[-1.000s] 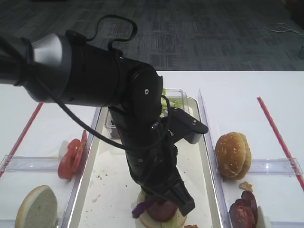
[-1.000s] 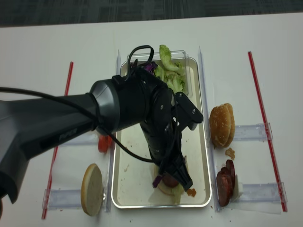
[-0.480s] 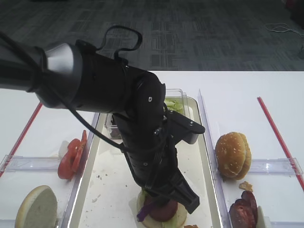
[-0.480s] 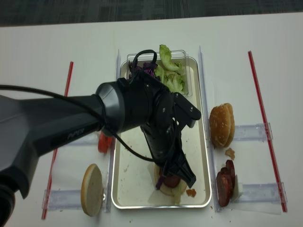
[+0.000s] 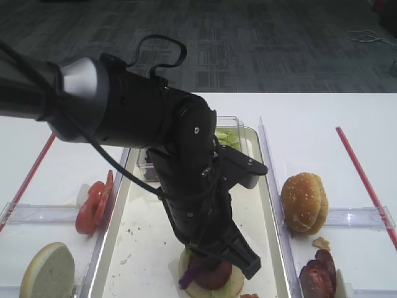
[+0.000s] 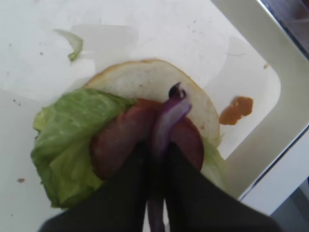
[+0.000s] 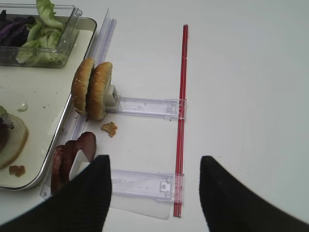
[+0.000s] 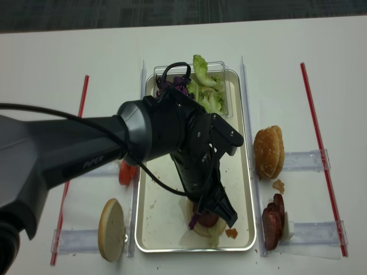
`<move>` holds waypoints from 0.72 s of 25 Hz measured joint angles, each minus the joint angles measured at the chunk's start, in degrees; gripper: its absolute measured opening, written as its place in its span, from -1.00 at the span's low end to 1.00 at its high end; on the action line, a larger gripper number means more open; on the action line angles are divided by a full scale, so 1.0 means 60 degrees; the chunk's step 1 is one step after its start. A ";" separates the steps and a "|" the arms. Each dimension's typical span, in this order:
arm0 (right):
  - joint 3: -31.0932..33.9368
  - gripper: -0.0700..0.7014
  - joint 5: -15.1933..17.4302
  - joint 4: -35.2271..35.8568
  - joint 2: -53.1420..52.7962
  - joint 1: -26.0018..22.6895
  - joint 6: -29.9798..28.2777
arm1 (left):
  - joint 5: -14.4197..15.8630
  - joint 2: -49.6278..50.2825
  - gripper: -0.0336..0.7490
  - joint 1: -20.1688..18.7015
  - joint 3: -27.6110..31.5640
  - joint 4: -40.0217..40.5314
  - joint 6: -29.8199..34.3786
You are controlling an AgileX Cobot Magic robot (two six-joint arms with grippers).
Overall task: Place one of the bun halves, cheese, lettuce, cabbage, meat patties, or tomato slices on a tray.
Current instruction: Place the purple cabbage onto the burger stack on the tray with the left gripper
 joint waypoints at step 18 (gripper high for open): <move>0.0000 0.29 0.0000 0.0000 0.0000 0.0000 0.0000 | 0.0589 0.0000 -0.19 0.0000 -0.0517 0.0000 0.0000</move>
